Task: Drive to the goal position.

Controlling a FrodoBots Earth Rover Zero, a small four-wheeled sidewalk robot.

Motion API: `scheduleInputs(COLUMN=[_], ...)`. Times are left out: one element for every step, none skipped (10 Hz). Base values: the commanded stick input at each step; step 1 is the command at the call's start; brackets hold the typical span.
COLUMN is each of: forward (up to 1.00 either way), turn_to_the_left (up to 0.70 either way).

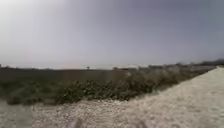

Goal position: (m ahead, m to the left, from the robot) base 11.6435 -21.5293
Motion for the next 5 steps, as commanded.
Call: scheduleInputs(forward=[0.00,0.00,0.00,0.00,0.00], turn_to_the_left=[-0.70,-0.70,-0.64,-0.57,-0.56])
